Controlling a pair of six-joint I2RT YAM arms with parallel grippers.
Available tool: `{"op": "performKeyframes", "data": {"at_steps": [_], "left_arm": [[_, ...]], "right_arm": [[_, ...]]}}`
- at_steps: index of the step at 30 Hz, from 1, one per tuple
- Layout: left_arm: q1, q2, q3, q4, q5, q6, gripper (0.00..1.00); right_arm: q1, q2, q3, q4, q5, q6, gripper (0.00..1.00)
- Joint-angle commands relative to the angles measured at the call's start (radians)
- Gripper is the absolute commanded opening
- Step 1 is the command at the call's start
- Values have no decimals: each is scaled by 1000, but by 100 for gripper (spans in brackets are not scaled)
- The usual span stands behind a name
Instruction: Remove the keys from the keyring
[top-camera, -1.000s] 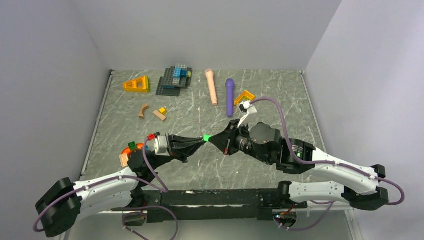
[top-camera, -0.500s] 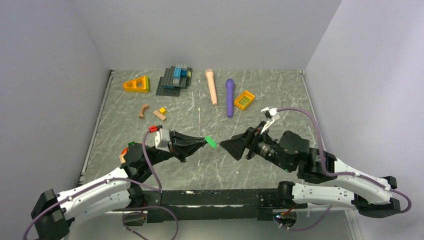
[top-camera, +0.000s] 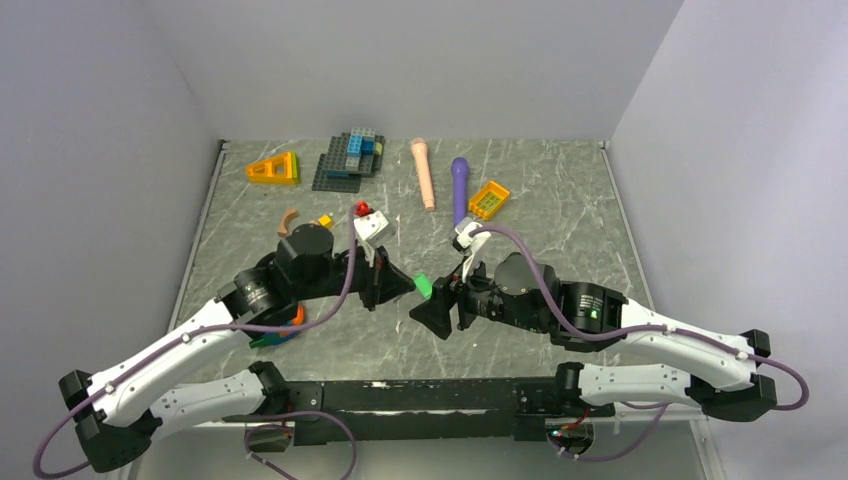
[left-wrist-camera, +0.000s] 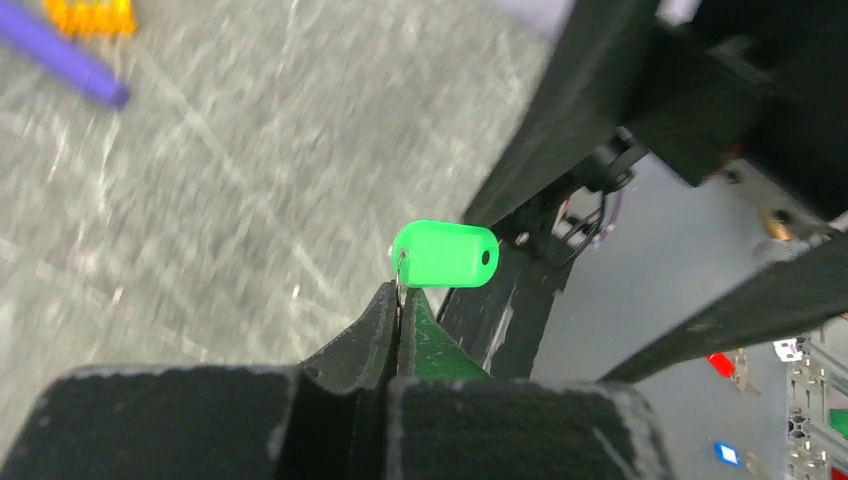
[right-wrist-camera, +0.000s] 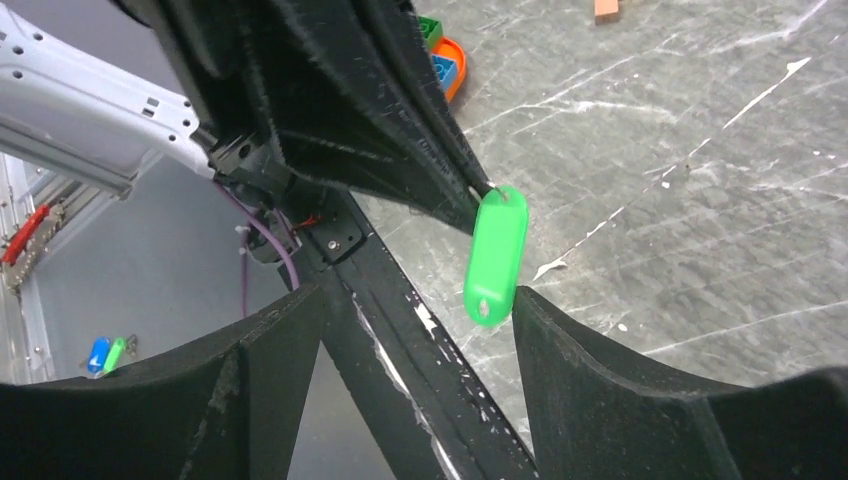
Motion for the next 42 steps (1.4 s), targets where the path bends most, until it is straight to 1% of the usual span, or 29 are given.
{"op": "performKeyframes", "data": {"at_steps": [1, 2, 4, 6, 8, 10, 12, 14, 16, 18, 19, 22, 29, 32, 38, 42], "left_arm": [[-2, 71, 176, -498, -144, -34, 0], [-2, 87, 193, -545, -134, -24, 0], [-2, 102, 192, -584, -79, -17, 0], [-2, 101, 172, -581, 2, -18, 0], [-3, 93, 143, -549, 92, -24, 0], [-2, 85, 130, -529, 146, -34, 0], [-2, 75, 123, -512, 204, -29, 0], [-2, 68, 117, -491, 268, -15, 0], [-2, 59, 110, -470, 326, 6, 0], [-2, 51, 107, -470, 360, 28, 0], [-2, 45, 106, -468, 377, 39, 0], [-2, 28, 94, -452, 428, 62, 0], [-2, 32, 82, -446, 463, 99, 0], [-2, 27, 78, -437, 476, 108, 0], [-2, 4, 79, -437, 447, 111, 0], [-2, 2, 81, -440, 460, 120, 0]], "right_arm": [[3, -26, 20, 46, 0, -74, 74], [3, -23, 12, 54, 1, -82, 74], [3, -9, -1, 64, -12, -103, 74], [3, 10, -10, 56, -22, -120, 74], [4, 28, -12, 35, 9, -123, 74], [4, 40, -11, 13, 39, -123, 74], [3, 36, -23, 29, 9, -136, 74], [2, 15, -67, 94, -58, -163, 70], [3, -15, -100, 148, -115, -181, 62], [2, -36, -120, 172, -135, -190, 53], [3, -46, -127, 183, -152, -196, 50], [3, -64, -146, 226, -233, -205, 50], [2, -21, -137, 272, -336, -197, 50], [2, 13, -131, 281, -350, -192, 51], [1, 60, -145, 315, -357, -178, 50], [1, 88, -155, 334, -380, -167, 46]]}}
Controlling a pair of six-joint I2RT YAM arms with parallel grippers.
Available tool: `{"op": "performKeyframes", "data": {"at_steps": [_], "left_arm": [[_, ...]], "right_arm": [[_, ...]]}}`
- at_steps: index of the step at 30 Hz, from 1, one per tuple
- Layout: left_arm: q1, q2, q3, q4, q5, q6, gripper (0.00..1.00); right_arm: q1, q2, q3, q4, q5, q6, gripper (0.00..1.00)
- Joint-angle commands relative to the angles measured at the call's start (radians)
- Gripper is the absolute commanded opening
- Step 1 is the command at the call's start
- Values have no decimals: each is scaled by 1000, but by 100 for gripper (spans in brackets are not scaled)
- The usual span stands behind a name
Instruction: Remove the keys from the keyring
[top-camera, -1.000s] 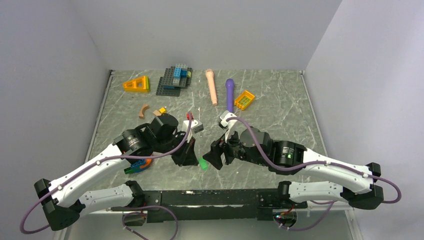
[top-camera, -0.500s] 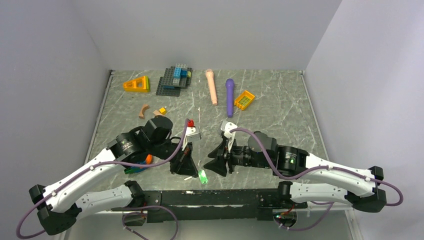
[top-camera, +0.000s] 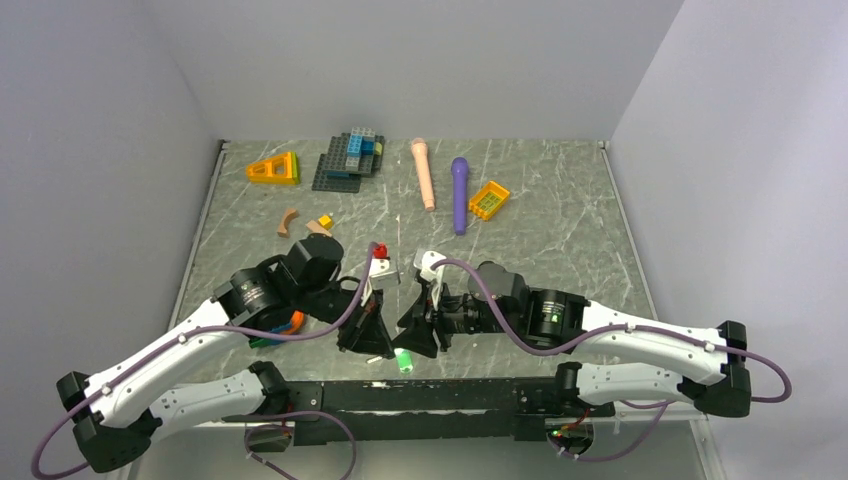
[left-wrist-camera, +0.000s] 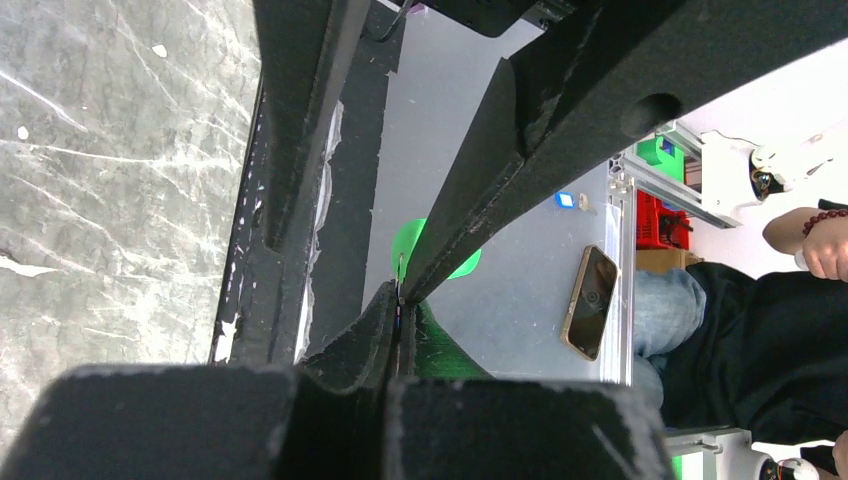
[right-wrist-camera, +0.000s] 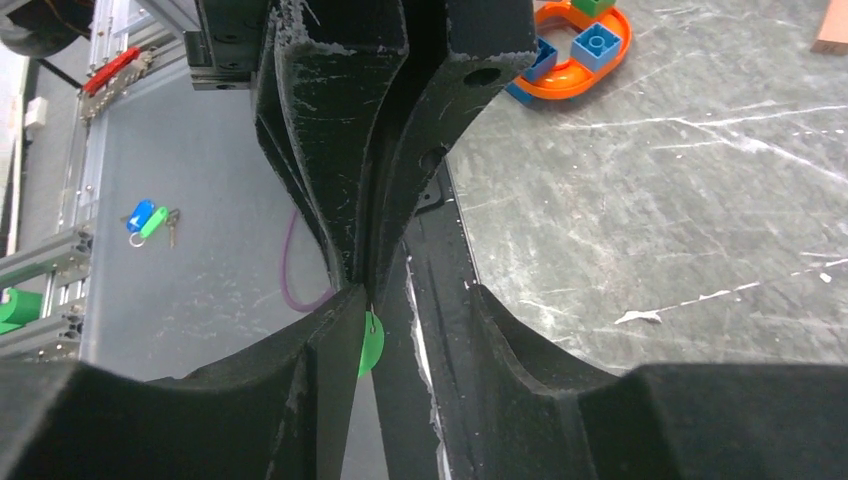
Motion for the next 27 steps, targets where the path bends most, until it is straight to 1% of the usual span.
{"op": "performKeyframes", "data": {"at_steps": [1, 4, 5, 13, 17, 21, 22, 24, 25, 27], "left_arm": [[-3, -21, 10, 42, 31, 34, 0], [-2, -30, 11, 43, 37, 40, 0], [-2, -33, 11, 42, 36, 43, 0], [-3, -37, 37, -2, -4, 97, 0], [-2, -28, 51, -17, -7, 137, 0], [-2, -28, 65, -15, -50, 163, 0], [-2, -28, 69, -11, -60, 169, 0], [-2, -29, 73, 5, -72, 175, 0], [-2, -28, 72, 17, -77, 177, 0], [-2, -23, 71, 42, -74, 178, 0]], "right_arm": [[1, 20, -6, 79, -37, 13, 44], [1, 23, -8, 85, -43, 18, 34], [2, 21, -10, 86, -46, 19, 32], [2, 4, -25, 102, -109, 31, 32], [2, 15, -21, 94, -116, 34, 29], [-1, 27, -21, 98, -129, 38, 19], [-6, 28, -22, 101, -137, 39, 15], [-11, 28, -23, 112, -141, 44, 2], [-12, 27, -21, 117, -142, 45, 0], [-17, 25, -20, 129, -141, 47, 0]]}}
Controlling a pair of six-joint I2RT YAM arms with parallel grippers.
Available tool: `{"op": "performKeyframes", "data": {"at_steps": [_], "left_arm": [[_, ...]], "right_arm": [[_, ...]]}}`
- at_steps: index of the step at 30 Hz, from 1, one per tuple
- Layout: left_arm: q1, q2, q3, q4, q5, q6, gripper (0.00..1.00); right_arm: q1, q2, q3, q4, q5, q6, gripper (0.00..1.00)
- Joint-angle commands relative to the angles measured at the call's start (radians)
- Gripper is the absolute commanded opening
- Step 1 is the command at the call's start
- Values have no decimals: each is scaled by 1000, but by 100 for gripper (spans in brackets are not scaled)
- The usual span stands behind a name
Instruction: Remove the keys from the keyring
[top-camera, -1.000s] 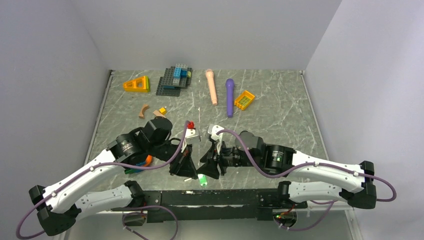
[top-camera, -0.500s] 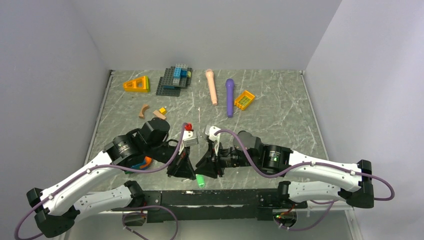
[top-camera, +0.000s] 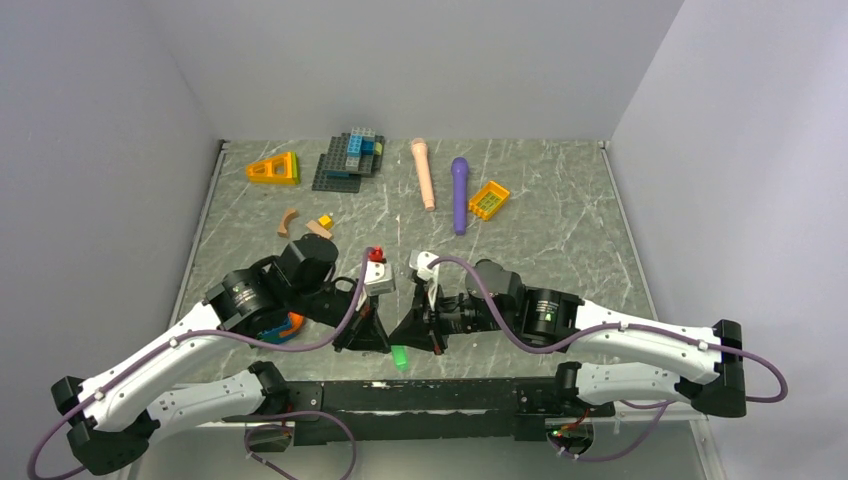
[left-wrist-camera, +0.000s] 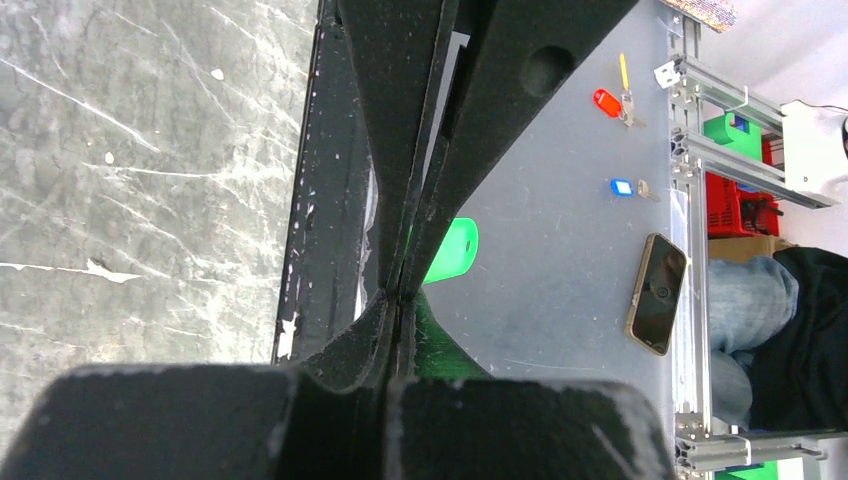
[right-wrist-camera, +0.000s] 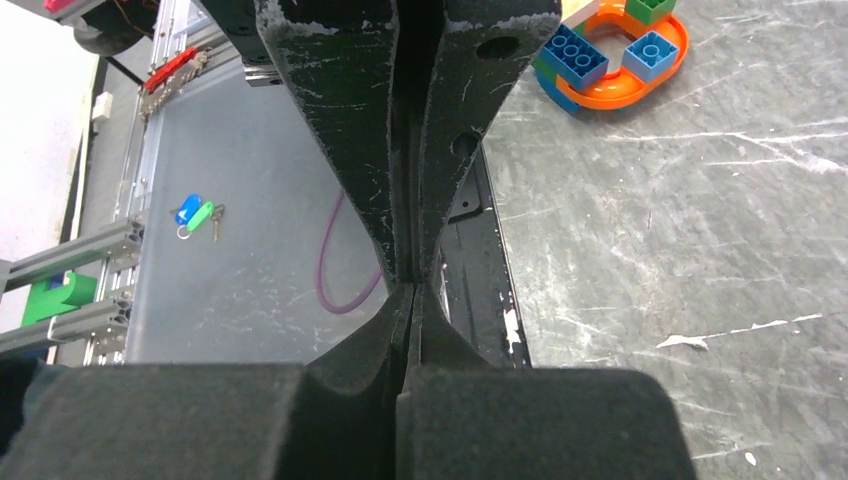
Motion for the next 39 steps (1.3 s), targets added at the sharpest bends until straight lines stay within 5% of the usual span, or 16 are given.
{"op": "performKeyframes", "data": {"at_steps": [1, 21, 39], "left_arm": [[-2, 5, 53, 96, -12, 41, 0], [-2, -35, 255, 235, -136, 88, 0], [-2, -192, 134, 380, -240, 83, 0]], "right_arm": [[-7, 0, -2, 65, -29, 9, 0], [-20, -90, -139, 492, 143, -32, 0], [-20, -70, -271, 698, 119, 44, 0]]}}
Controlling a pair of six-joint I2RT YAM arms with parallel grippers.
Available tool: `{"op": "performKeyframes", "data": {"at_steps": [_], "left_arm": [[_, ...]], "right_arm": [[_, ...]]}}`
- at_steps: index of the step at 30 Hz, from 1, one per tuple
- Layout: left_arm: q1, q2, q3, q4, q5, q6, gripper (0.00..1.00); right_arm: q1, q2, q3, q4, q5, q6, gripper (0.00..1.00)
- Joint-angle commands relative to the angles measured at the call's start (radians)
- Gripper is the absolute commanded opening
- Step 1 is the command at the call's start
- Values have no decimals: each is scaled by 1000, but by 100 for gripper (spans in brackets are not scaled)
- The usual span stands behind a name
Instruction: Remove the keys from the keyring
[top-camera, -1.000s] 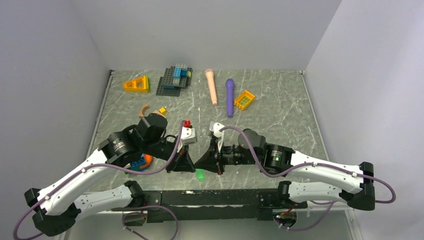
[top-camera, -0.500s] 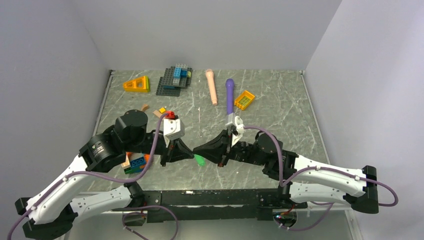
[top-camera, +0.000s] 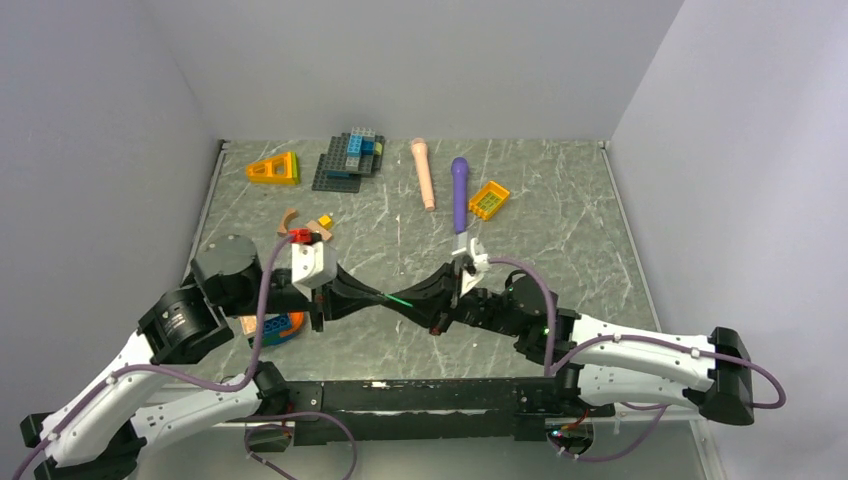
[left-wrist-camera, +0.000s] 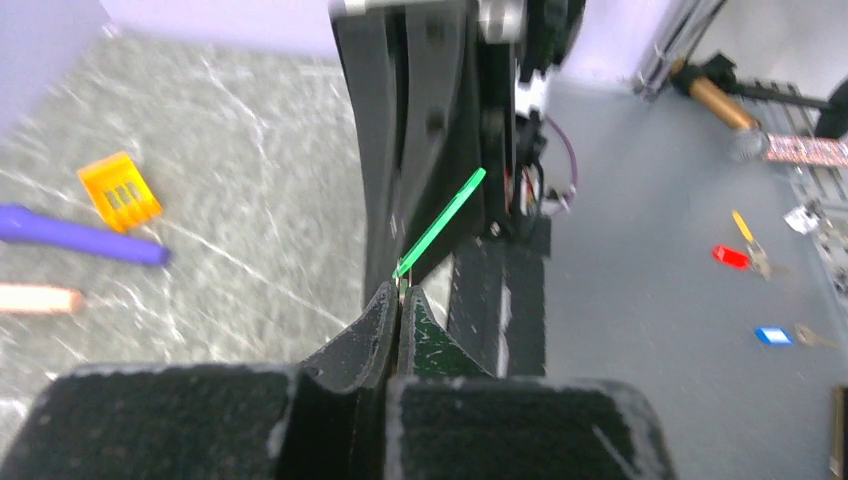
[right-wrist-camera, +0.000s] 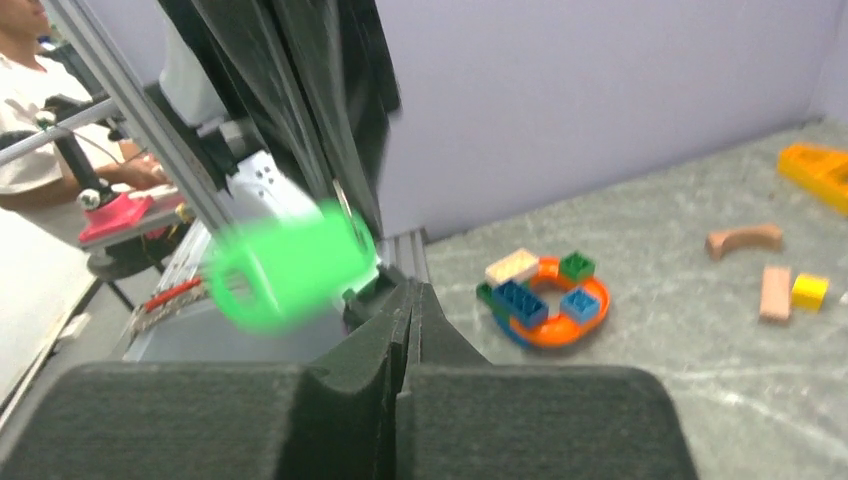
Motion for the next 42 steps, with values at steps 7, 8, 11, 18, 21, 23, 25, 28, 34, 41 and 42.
{"op": "performKeyframes", "data": {"at_steps": [7, 8, 11, 18, 21, 23, 25, 28, 34, 41, 42], "left_arm": [[-1, -9, 6, 134, -95, 11, 0], [0, -4, 7, 130, -97, 11, 0], [2, 13, 15, 114, -107, 8, 0], [2, 56, 29, 70, -103, 3, 0], [3, 50, 25, 74, -86, 4, 0], [4, 41, 19, 79, -79, 3, 0], [6, 37, 16, 77, -83, 4, 0], [10, 46, 19, 56, -98, 12, 0], [15, 60, 18, 54, -70, 5, 0], [22, 51, 13, 57, -67, 4, 0], [23, 49, 12, 57, -68, 3, 0]], "right_arm": [[7, -56, -30, -109, 58, 15, 86], [7, -75, -38, -114, 66, 13, 86], [7, -118, -44, -151, 62, 3, 87], [8, -184, -4, -274, 93, -46, 86], [8, -187, 30, -317, 130, -77, 87], [8, -177, 58, -346, 179, -93, 89], [8, -161, 88, -360, 205, -100, 89], [8, -141, 123, -366, 217, -101, 88], [8, -96, 190, -403, 227, -134, 78], [8, -27, 225, -415, 184, -141, 35], [9, -30, 220, -412, 190, -139, 27]]}}
